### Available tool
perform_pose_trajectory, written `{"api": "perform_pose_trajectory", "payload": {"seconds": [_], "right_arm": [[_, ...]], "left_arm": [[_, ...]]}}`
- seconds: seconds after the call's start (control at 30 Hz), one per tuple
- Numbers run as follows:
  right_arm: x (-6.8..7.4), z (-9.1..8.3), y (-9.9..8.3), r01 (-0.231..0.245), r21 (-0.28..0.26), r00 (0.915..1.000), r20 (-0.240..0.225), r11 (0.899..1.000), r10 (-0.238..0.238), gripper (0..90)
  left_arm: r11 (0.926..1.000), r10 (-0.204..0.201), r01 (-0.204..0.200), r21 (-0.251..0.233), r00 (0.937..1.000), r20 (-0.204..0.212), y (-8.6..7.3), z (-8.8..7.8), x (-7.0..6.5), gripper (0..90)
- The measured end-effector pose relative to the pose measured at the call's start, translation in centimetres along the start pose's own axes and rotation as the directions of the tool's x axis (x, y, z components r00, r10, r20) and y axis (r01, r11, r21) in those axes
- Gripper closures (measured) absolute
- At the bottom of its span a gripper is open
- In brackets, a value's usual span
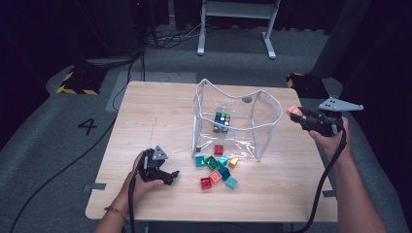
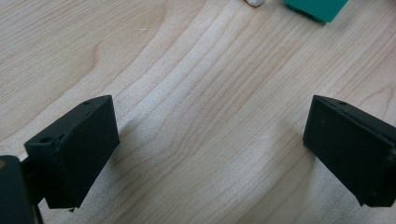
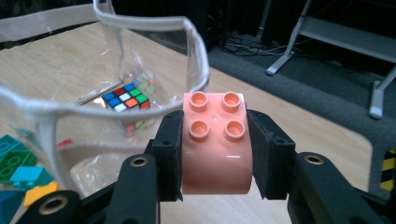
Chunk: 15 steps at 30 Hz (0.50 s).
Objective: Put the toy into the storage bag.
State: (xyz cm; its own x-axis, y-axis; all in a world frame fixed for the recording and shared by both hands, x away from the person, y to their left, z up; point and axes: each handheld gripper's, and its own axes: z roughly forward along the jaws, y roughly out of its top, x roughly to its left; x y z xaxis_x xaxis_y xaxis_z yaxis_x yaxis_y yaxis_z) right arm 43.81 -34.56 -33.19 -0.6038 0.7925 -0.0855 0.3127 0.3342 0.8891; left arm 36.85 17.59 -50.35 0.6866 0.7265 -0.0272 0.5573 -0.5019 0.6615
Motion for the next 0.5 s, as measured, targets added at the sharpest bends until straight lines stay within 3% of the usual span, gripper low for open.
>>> {"api": "perform_pose_trajectory", "payload": {"seconds": [0.3,0.5], "right_arm": [[-0.6,0.2,3.0,0.021,-0.013,0.9997,0.008,1.000,-0.021,59.7],[-0.6,0.6,4.5,0.033,-0.026,0.9994,-0.013,0.999,-0.033,59.7]], "left_arm": [[1.0000,-0.002,0.002,-0.002,1.0000,-0.001,0.0,0.0,0.0,3.6],[1.0000,-0.003,0.003,-0.002,1.0000,-0.001,0.0,0.0,0.0,3.6]]}}
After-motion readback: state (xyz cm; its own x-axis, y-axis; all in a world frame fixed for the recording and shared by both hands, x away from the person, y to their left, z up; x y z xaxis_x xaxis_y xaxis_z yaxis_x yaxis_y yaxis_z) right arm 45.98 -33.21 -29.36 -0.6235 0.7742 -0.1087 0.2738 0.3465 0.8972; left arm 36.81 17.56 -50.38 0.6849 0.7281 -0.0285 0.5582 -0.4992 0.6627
